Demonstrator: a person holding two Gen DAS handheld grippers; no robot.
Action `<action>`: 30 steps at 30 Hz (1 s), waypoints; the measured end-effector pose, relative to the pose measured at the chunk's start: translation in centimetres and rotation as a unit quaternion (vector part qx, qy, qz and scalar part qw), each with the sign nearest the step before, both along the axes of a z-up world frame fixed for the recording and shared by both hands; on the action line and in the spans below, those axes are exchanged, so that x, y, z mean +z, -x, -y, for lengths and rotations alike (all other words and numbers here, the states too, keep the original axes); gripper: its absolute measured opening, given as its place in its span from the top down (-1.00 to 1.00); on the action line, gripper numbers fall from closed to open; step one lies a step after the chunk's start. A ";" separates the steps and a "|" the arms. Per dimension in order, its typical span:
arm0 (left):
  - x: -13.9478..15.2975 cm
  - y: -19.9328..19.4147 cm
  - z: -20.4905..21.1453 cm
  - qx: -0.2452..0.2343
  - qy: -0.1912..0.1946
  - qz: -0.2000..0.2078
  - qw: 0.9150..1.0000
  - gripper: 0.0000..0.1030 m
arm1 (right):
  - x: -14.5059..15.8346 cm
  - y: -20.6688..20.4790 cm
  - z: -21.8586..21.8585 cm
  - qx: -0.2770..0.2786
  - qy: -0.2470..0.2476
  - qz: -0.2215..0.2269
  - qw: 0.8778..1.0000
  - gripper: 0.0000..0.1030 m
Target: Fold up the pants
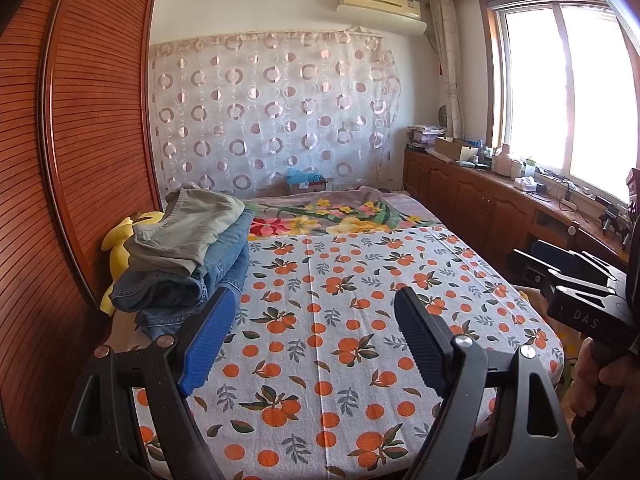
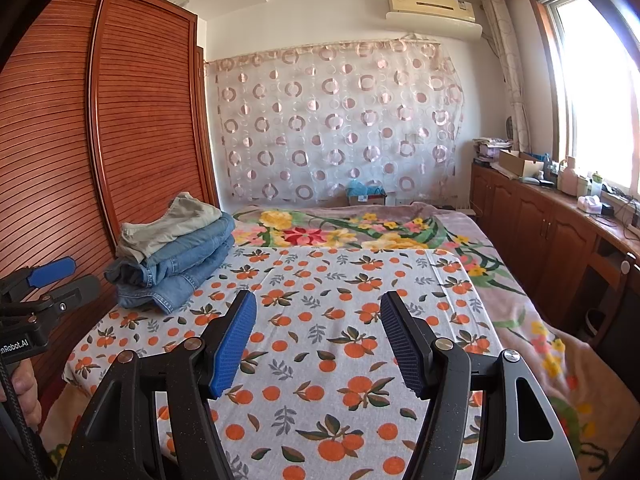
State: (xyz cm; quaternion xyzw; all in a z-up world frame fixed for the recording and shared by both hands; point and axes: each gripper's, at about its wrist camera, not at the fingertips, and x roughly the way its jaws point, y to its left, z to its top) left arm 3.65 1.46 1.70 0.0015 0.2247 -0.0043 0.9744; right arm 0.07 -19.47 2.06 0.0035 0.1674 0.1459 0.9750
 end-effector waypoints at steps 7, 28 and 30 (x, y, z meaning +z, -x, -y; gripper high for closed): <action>0.0 0.0 0.0 0.000 0.000 0.000 1.000 -0.60 | -0.1 0.1 -0.1 0.000 -0.001 0.001 1.000 -0.29; 0.0 0.0 0.0 0.000 0.000 0.001 1.000 -0.60 | -0.2 0.1 -0.3 0.000 -0.002 -0.002 1.000 -0.29; 0.0 0.0 0.0 0.000 0.000 0.000 1.000 -0.60 | -0.2 0.0 -0.3 0.000 -0.002 -0.002 1.000 -0.29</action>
